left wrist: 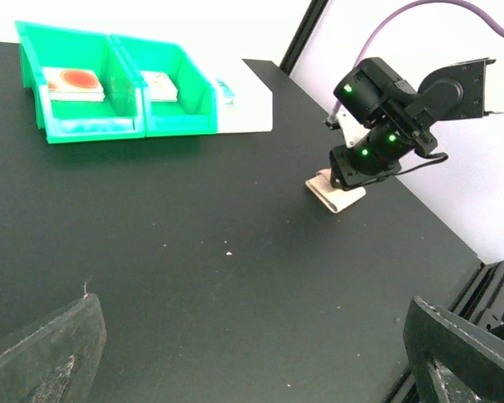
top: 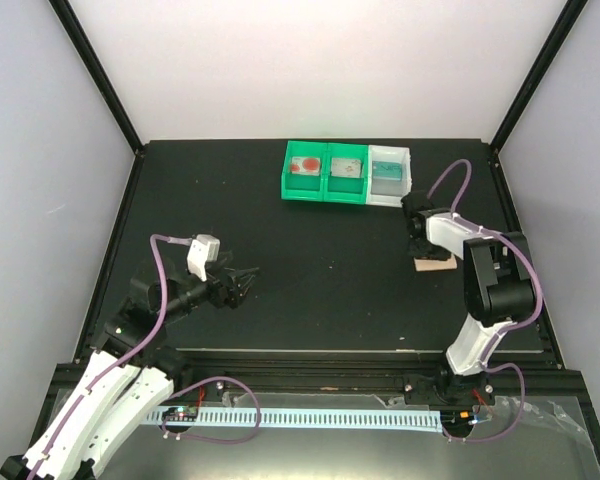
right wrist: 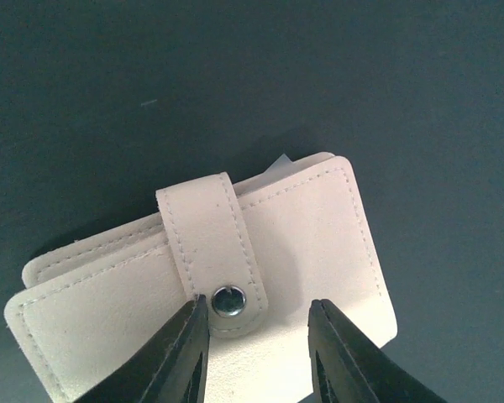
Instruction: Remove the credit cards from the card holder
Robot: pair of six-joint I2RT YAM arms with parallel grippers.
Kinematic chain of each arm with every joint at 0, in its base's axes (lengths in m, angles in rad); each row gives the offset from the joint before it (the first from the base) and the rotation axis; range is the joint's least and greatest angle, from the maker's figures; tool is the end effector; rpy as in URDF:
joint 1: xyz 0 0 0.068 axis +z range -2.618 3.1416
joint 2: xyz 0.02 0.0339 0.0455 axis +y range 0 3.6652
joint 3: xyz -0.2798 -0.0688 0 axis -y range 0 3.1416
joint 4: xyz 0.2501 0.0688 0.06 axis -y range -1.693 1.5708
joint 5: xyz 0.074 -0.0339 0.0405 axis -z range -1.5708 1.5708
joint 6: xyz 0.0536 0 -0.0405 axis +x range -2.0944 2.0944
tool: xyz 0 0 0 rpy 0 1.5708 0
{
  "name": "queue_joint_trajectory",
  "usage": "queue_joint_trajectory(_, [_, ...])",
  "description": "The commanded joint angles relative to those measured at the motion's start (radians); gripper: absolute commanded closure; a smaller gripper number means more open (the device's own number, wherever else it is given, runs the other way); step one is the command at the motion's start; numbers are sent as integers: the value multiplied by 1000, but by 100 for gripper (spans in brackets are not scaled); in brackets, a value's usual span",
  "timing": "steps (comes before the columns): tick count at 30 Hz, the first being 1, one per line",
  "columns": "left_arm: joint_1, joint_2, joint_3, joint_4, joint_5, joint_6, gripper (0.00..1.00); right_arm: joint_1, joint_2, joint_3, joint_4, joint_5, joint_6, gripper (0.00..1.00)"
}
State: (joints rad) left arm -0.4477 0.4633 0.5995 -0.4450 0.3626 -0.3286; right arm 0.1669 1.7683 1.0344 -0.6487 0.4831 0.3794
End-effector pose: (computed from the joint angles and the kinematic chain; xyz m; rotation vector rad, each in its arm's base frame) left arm 0.1068 -0.0724 0.2942 0.3740 1.9171 -0.8638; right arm 0.3232 0.0292 0.1456 0.3583 2.7515 -0.5874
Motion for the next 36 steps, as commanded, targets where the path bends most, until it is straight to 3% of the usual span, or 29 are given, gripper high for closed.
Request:
queue_joint_trajectory(1, [-6,4,16,-2,-19,14,1,89,8,-45,-56,-133,13,64])
queue_joint_trajectory(10, [-5,-5,9,0,-63,12,1,182,-75,-78,-52,-252,5,64])
queue_joint_trajectory(28, [-6,6,12,-46,-110,9,1,643,-71,-8,22,-408,183,64])
queue_joint_trajectory(36, [-5,77,22,-56,-66,-43,1,680,-284,-101,69,-442,265,62])
